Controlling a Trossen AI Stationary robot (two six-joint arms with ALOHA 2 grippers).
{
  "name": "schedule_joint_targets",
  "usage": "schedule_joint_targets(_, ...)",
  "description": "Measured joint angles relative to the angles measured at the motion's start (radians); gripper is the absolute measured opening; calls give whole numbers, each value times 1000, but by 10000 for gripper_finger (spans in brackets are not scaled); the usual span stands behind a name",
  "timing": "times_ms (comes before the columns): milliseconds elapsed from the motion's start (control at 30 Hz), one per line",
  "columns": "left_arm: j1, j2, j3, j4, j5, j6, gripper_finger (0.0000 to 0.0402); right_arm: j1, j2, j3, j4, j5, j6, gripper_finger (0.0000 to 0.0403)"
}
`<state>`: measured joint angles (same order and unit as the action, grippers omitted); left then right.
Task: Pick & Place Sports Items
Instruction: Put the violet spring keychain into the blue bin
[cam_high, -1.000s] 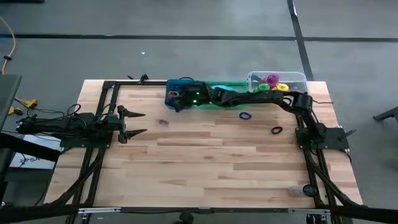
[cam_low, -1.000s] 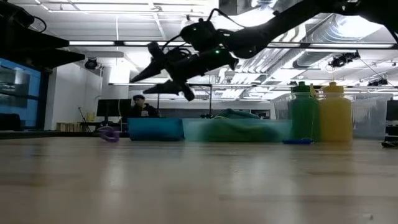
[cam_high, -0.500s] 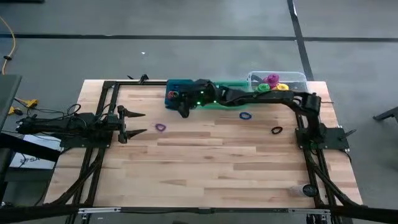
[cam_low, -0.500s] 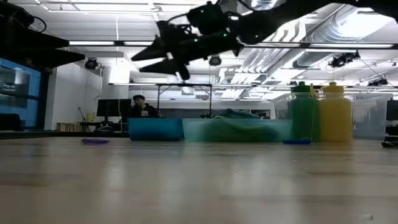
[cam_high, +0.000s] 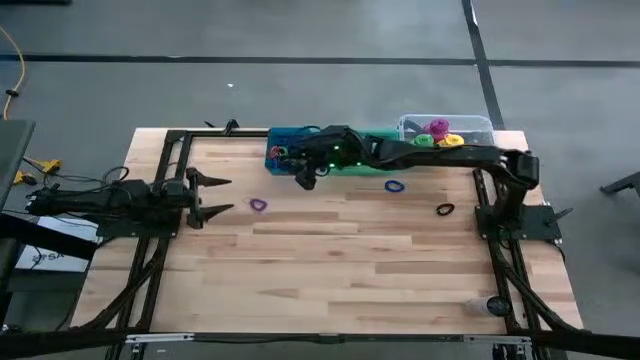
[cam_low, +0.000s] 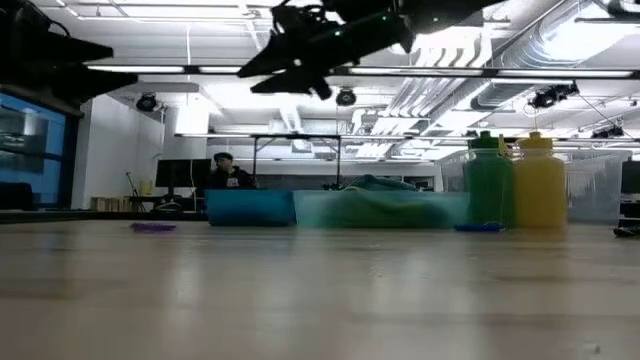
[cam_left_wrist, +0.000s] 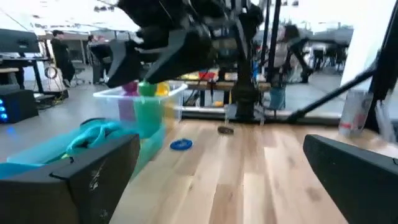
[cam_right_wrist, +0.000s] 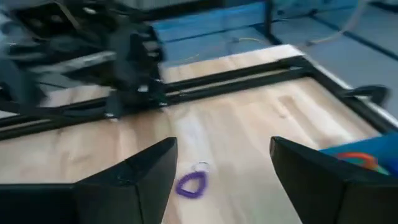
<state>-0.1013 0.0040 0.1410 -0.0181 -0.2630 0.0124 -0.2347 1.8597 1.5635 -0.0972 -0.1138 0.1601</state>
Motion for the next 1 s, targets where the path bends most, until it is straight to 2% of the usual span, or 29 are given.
schedule_joint_targets(267,0,0,0,132,0,-168,368,23,-69,0,-94,181,6,204)
schedule_joint_targets(433,0,0,0,196,0,-189,368,39,-83,-1,-127,247,49,204)
schedule_joint_targets(600,0,0,0,240,-4,-190,368,50,-83,-1,-138,254,55,204)
schedule_joint_targets(733,0,0,0,238,-78,-208,368,59,-83,-1,-135,255,54,204)
schedule_joint_targets(867,0,3,0,237,-93,-211,368,65,-83,-1,-140,252,47,204)
schedule_joint_targets(1000,0,28,20,223,-102,-211,368,65,-84,-1,-191,198,6,204)
